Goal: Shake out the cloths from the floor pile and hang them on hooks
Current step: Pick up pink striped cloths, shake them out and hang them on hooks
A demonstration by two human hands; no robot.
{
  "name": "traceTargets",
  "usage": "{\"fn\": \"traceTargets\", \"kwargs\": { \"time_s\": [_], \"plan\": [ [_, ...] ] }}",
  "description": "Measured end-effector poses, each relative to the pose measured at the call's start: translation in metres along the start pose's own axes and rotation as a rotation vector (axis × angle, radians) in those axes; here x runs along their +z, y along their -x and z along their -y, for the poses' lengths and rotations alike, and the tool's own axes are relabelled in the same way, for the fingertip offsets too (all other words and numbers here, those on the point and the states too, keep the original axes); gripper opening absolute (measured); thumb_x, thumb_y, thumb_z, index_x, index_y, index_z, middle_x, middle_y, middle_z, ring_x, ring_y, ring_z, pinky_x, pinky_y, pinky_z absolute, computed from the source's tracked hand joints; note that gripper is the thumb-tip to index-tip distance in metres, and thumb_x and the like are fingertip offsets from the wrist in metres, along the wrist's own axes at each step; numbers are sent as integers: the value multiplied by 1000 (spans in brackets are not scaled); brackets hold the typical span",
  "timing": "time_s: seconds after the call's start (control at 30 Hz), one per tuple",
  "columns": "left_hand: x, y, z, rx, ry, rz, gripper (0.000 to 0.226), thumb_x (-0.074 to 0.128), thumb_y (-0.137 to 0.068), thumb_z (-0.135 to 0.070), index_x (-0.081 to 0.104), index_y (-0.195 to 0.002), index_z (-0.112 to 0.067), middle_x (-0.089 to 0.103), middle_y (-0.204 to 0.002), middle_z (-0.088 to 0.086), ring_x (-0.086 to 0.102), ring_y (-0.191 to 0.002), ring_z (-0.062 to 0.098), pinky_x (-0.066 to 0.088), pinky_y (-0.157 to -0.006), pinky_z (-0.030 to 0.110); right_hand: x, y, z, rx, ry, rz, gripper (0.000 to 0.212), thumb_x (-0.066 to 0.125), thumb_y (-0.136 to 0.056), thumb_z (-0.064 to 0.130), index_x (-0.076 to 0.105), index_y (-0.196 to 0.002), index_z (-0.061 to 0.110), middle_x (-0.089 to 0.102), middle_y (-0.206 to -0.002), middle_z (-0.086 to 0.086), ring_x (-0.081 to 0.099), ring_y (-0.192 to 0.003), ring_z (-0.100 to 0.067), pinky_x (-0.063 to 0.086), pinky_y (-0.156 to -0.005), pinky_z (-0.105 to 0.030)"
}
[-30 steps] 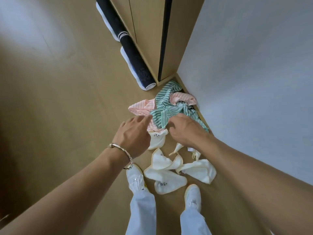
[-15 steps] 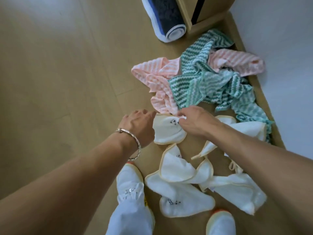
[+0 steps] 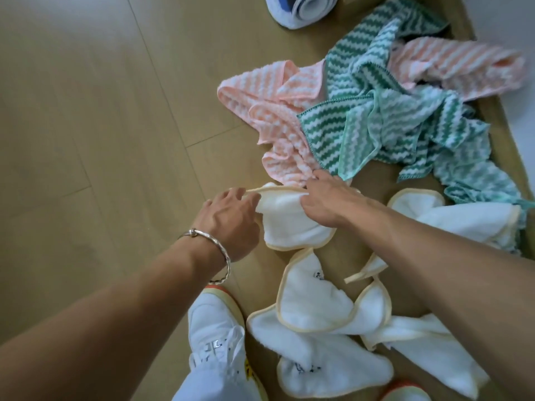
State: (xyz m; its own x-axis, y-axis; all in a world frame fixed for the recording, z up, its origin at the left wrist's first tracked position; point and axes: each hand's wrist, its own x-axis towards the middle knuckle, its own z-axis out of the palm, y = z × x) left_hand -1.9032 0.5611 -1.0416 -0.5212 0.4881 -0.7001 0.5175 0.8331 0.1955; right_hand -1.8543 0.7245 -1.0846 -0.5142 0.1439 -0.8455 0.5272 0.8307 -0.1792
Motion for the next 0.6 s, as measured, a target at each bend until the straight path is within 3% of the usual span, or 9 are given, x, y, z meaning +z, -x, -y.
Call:
{"fn": "traceTargets", "kwargs": {
  "time_s": [0.13, 0.2, 0.37, 0.47, 0.6],
  "plan": [
    [-29, 16, -15, 1, -13, -11, 51, 43, -88, -20, 37, -138, -21, 39, -142, 6, 39, -127, 26, 35, -105, 39, -22, 33, -5, -120, -87, -87, 33, 32, -98, 19, 57, -113, 5, 47, -130, -8, 44, -119, -27, 39, -100, -40],
    [-47, 29, -28, 15, 8, -44, 53, 45, -87, -17, 34, -138, -20, 39, -141, 6, 39, -126, 27, 35, -104, 39, -39, 64, -3, -152, -149, -163, 27, 32, -99, 23, 54, -93, 8, 53, -114, -8, 51, -106, -26, 43, -91, -37],
    [-113, 71, -69, 69, 72, -133, 67, 55, -88, -27, 22, -145, -19, 40, -140, 8, 41, -125, 29, 37, -102, 40, -102, 163, 3, -240, -238, -231, 31, 34, -100, 25, 57, -85, 10, 58, -91, -7, 55, -87, -26, 42, -74, -33],
    [-164, 102, -94, 84, 64, -140, 64, 60, -84, -38, 32, -139, -20, 49, -130, 9, 47, -117, 30, 40, -96, 38, -156, 226, 7, -262, -340, -257, 34, 39, -99, 26, 58, -76, 9, 58, -79, -7, 54, -76, -22, 40, -67, -35],
    [-251, 174, -135, 127, 62, -127, 34, 55, -88, -31, 53, -116, -13, 56, -120, 11, 53, -109, 30, 40, -86, 32, -231, 323, 10, -313, -441, -375, 33, 42, -98, 22, 59, -76, 3, 61, -78, -10, 54, -74, -23, 42, -67, -35]
  ]
}}
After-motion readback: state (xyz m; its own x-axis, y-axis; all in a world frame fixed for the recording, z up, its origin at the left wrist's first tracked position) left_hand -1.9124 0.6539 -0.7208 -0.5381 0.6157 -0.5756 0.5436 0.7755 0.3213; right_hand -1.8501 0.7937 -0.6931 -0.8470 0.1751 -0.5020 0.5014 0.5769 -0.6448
